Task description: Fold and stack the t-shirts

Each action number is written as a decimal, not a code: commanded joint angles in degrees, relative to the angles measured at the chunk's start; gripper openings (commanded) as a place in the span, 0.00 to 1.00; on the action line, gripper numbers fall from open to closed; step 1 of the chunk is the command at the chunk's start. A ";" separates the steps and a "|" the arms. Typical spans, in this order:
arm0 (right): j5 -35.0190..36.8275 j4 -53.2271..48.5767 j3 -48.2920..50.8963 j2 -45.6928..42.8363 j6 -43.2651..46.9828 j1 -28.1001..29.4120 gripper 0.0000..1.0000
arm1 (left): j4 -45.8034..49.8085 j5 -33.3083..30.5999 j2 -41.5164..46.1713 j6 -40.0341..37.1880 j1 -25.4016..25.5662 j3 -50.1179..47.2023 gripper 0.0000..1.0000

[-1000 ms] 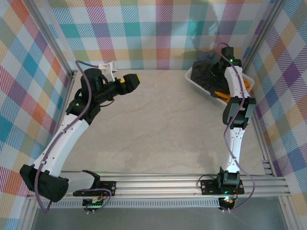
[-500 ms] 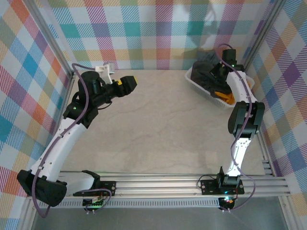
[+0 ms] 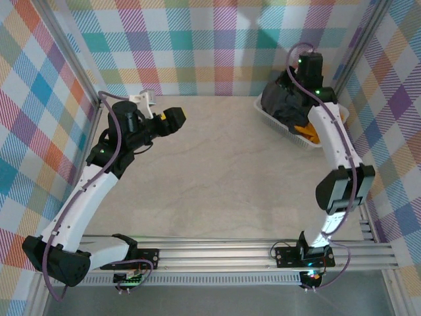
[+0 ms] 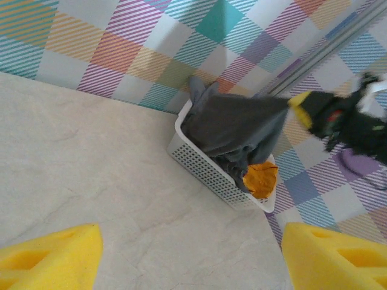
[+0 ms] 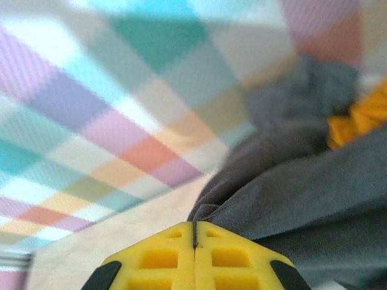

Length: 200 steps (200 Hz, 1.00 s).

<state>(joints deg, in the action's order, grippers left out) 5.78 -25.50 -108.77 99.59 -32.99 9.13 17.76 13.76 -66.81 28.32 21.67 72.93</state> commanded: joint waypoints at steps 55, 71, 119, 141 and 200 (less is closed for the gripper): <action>-13.17 11.54 -19.08 -9.97 6.51 10.56 0.00 | 2.34 -7.30 3.36 2.22 0.56 -1.91 0.77; -14.46 8.65 -22.24 -8.48 4.44 11.59 0.00 | 3.47 -9.39 4.53 2.57 0.57 -2.24 0.78; -17.68 3.33 -8.23 -6.64 3.20 18.24 0.00 | 7.80 -18.01 11.20 4.01 0.52 -4.86 0.78; -18.87 4.31 3.08 -5.76 2.38 22.49 0.00 | 11.03 -19.57 12.36 4.29 0.48 -5.47 0.79; -22.04 -1.27 7.91 7.11 0.63 27.36 0.00 | 12.15 -9.92 11.62 6.49 0.73 -11.69 0.73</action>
<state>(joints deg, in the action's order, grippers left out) -14.46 -26.52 -99.57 106.83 -30.89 36.56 28.51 -1.65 -54.89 33.43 21.67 63.90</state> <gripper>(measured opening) 0.048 0.747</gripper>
